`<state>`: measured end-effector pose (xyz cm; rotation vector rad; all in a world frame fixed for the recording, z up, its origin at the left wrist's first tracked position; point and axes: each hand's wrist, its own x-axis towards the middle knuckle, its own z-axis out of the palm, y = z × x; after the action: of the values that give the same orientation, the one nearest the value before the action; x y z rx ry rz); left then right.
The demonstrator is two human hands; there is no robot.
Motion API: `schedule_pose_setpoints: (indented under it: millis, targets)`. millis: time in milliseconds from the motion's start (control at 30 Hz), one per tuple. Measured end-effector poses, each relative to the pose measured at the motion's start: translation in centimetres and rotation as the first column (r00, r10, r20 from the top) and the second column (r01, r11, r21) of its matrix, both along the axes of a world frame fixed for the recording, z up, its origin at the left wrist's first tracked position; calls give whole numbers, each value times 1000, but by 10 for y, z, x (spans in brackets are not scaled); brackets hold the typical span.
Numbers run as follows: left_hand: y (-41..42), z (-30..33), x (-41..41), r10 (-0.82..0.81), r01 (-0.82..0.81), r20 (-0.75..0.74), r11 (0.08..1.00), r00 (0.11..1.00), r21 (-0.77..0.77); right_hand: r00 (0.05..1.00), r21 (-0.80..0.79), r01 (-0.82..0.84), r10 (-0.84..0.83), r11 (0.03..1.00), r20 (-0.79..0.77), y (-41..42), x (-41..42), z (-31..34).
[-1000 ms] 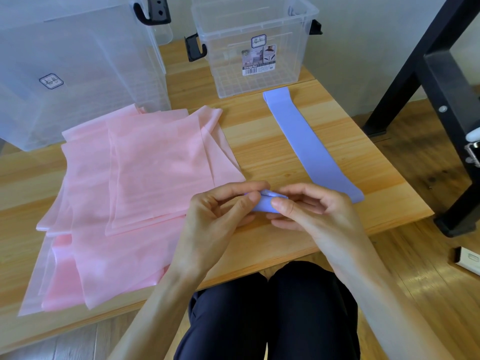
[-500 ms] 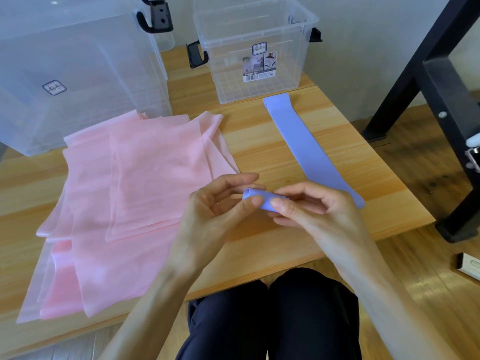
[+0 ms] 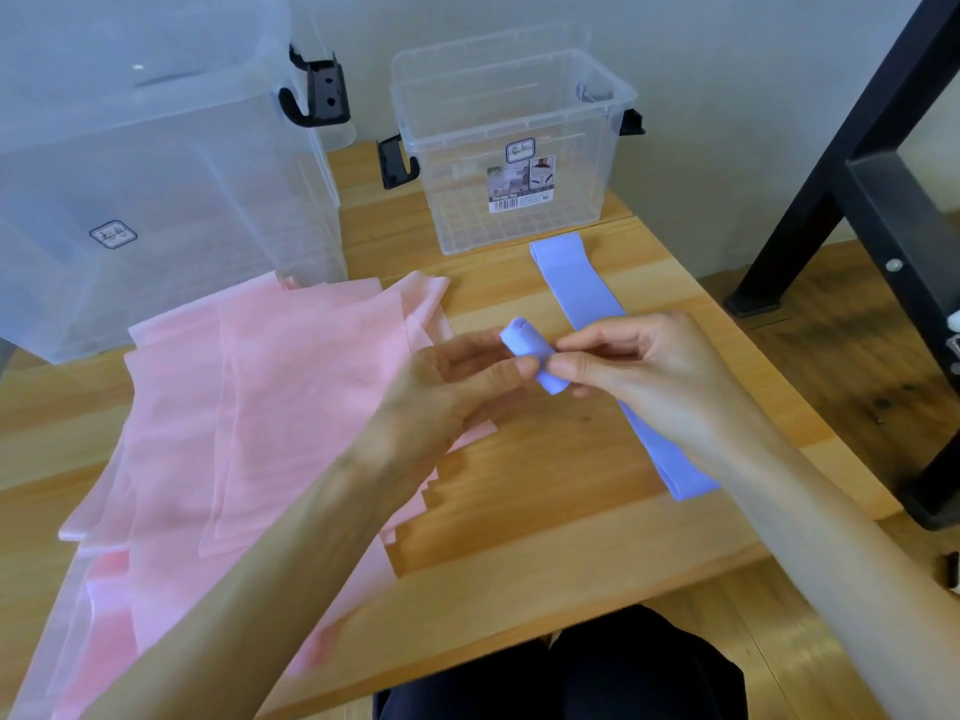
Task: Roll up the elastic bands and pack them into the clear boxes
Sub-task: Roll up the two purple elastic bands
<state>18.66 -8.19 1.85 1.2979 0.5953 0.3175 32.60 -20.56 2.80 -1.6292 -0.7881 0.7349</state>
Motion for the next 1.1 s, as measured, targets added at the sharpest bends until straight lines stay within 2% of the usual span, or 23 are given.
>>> schedule_pose_setpoints:
  millis: [67,133,233,300,433,533,667,733,800,900,1100]
  targets:
    - [7,-4,9,-4,5,10,996,1000,-94,996,16,6,-4,1000,-94,10,5,-6]
    - [16,-7,17,1,-2,-24,997,1000,-73,992,-13,-3,2,1000,-123,20,10,-12]
    - [32,-9,29,8,4,-127,996,992,94,999,-95,-27,23,995,-47,38,21,-18]
    - [45,-7,39,7,39,-188,969,982,243,1000,-88,17,-18,996,-5,53,28,-19]
    - [71,-3,53,18,136,-282,846,959,515,998,-12,-2,3,1000,57,77,46,-19]
    - [87,-1,61,21,132,-259,819,966,559,1000,23,-3,2,1000,13,90,58,-19]
    - [104,-5,68,83,85,-239,782,968,617,990,67,54,-45,996,-130,109,68,-20]
    - [111,-10,71,120,70,-233,739,965,670,989,41,68,-62,997,-134,118,72,-21]
    - [117,-15,75,168,70,-236,656,957,751,989,19,95,-92,995,-120,127,73,-23]
    - [120,-20,81,248,58,-210,506,946,861,989,3,143,-143,990,-40,138,75,-25]
    - [127,-29,86,372,2,-175,422,911,907,917,-75,228,-188,971,352,157,79,-30]
